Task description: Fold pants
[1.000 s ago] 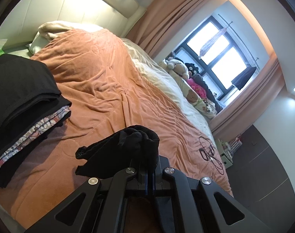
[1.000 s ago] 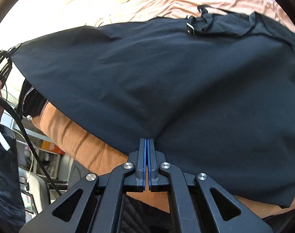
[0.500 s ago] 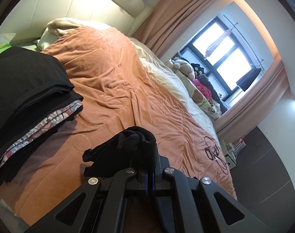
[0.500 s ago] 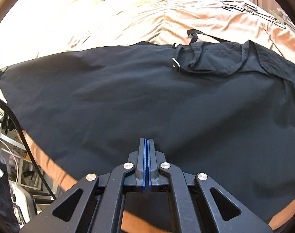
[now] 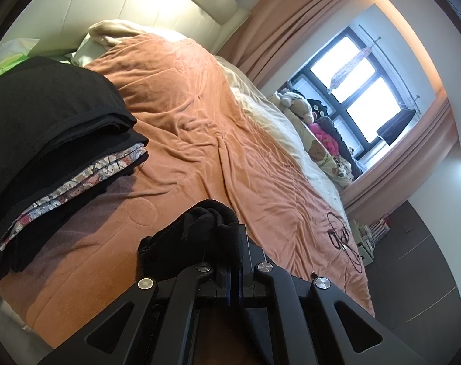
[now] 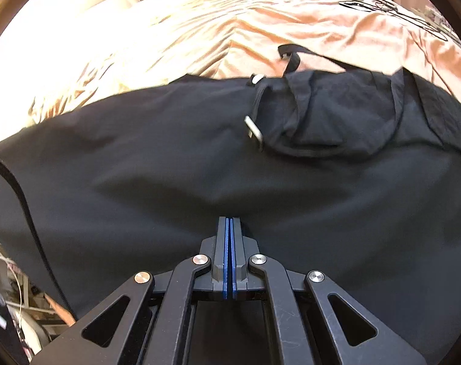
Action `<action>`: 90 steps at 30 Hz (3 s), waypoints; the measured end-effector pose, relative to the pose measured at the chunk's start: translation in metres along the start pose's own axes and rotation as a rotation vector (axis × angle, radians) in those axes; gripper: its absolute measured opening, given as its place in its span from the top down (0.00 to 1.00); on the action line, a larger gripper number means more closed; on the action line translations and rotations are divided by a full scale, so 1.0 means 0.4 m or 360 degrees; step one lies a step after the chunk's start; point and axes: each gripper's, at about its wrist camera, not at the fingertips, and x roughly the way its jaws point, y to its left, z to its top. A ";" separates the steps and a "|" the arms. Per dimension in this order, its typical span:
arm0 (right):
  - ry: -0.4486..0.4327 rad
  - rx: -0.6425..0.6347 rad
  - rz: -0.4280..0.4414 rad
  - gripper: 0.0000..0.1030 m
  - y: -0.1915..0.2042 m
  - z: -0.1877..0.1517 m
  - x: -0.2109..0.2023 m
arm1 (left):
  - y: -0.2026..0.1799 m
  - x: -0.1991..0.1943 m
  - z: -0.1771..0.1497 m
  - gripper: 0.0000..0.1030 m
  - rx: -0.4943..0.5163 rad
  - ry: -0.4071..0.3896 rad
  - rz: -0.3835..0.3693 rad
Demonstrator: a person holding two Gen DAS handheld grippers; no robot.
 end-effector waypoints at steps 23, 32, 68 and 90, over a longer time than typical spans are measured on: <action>-0.0037 0.0217 -0.0073 1.00 -0.020 0.075 0.050 | -0.012 -0.009 -0.002 0.98 0.0001 -0.0009 -0.0022; 0.0007 0.0123 -0.0059 1.00 0.023 -0.059 -0.034 | -0.161 -0.047 0.031 0.98 0.0131 -0.0050 -0.0159; -0.0507 0.0364 0.0063 0.25 -0.283 -0.322 -0.638 | -0.942 -0.038 -0.085 0.98 0.0779 0.0038 -0.0670; -0.0712 0.0680 -0.0039 0.17 -0.589 -0.459 -0.839 | -1.275 0.138 -0.383 0.98 0.0979 0.0359 -0.0821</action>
